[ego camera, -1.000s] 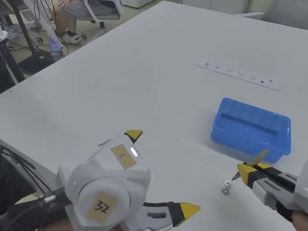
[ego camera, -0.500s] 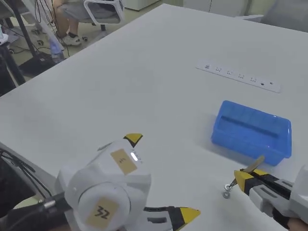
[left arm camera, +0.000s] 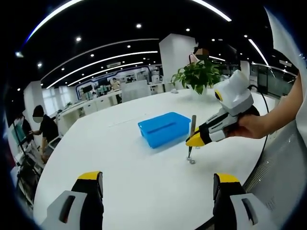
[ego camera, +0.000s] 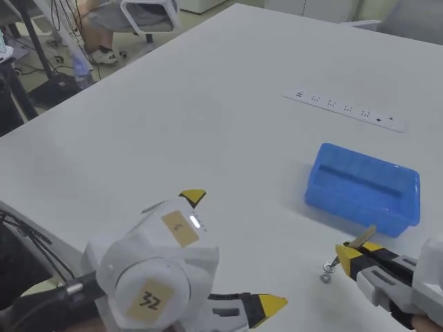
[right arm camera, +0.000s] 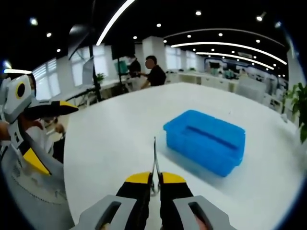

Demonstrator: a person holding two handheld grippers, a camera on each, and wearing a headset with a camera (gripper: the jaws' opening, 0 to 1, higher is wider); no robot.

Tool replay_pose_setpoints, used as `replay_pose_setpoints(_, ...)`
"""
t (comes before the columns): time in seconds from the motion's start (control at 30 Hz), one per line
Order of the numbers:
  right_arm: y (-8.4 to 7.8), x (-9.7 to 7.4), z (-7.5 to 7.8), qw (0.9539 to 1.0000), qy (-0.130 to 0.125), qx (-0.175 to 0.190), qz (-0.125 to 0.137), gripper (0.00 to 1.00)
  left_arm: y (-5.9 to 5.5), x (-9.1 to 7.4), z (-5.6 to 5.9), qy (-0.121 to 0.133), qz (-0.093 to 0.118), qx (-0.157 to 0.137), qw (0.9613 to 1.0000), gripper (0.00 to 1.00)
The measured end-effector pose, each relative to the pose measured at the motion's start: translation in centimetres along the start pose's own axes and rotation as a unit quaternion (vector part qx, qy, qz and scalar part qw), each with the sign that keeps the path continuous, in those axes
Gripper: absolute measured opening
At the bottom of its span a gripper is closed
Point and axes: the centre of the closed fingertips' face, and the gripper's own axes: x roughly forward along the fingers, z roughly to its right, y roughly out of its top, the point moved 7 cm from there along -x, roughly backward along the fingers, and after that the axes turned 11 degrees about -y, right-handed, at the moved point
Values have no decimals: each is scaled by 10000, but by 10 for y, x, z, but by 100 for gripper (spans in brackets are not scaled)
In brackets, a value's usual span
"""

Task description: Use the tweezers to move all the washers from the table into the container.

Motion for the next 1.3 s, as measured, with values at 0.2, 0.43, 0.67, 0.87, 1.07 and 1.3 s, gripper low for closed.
replay_pose_setpoints(0.2,12,-3,4,9999,40,116,80,2,2,-2,-2,94,89,74,9999,99)
replay_pose_setpoints(0.43,35,-7,14,9992,73,318,241,2,1,-1,-1,74,26,76,9999,99)
replay_pose_setpoints(0.67,68,-7,31,9973,-87,302,659,2,1,-2,-3,124,47,52,9999,99)
replay_pose_setpoints(0.87,83,2,42,9952,-309,305,882,2,1,-1,-3,136,-4,70,9999,99)
replay_pose_setpoints(1.07,87,24,60,9922,-643,426,979,3,0,-1,-3,107,-38,81,9999,99)
replay_pose_setpoints(1.3,74,54,68,9937,-801,416,671,3,-1,0,-3,100,-69,74,9999,99)
